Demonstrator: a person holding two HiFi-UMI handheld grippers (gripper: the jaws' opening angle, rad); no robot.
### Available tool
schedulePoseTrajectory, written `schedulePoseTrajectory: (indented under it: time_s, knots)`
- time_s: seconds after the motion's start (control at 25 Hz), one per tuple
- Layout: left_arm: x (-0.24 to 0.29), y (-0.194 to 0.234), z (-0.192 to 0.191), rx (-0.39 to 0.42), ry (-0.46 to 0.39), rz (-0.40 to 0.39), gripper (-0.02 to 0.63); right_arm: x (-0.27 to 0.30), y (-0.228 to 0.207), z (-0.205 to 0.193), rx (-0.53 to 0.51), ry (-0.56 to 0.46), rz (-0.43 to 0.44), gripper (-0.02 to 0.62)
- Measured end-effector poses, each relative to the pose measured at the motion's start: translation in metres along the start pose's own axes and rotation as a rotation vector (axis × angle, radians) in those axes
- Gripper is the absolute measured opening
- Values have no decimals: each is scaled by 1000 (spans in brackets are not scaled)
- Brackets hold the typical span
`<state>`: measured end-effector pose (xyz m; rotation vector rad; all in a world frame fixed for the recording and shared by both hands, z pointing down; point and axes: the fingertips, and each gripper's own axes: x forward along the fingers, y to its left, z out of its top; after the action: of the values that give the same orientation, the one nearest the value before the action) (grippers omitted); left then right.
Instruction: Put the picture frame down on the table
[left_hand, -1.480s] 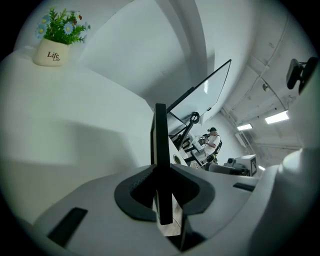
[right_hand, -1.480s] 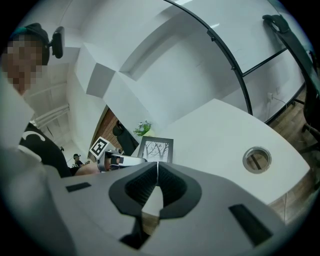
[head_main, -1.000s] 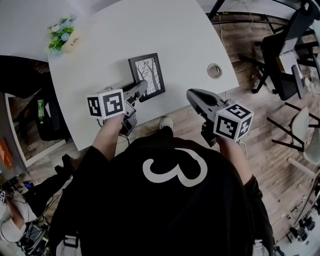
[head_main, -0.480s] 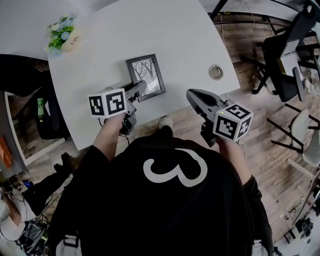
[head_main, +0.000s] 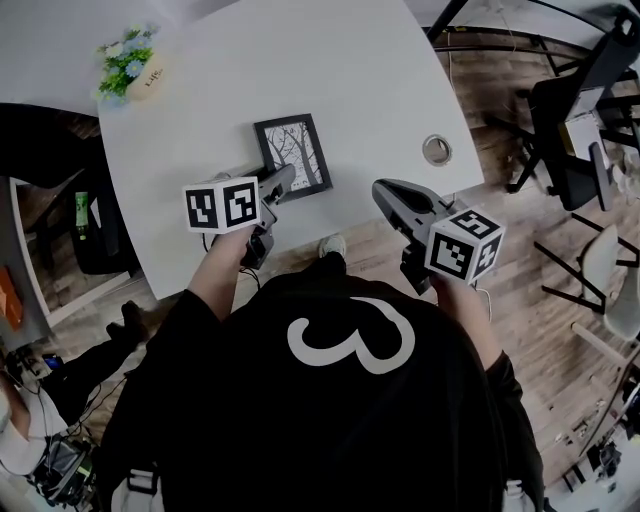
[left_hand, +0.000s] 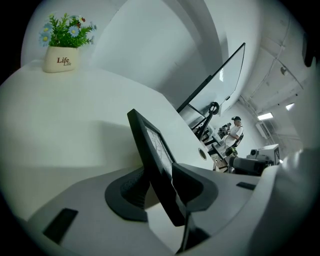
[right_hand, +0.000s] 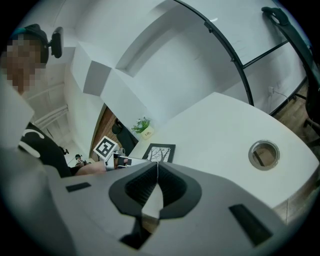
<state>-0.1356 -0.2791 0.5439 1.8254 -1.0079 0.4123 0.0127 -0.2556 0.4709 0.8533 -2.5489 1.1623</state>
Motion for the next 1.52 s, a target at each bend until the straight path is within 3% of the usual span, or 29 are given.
schedulePoseTrajectory:
  time_s: [0.32, 0.72, 1.32, 1.52]
  knots:
    - [3, 7, -4, 37, 20, 47, 192, 5, -4, -5, 17, 11, 4, 25]
    - [0, 14, -6, 127, 36, 101, 224, 8, -2, -3, 9, 19, -2, 25]
    - [-16, 27, -5, 96, 14, 100, 242, 20, 7, -6, -9, 54, 23, 24]
    - [-28, 13, -3, 86, -31, 58, 241, 18, 10, -3, -31, 47, 33, 24]
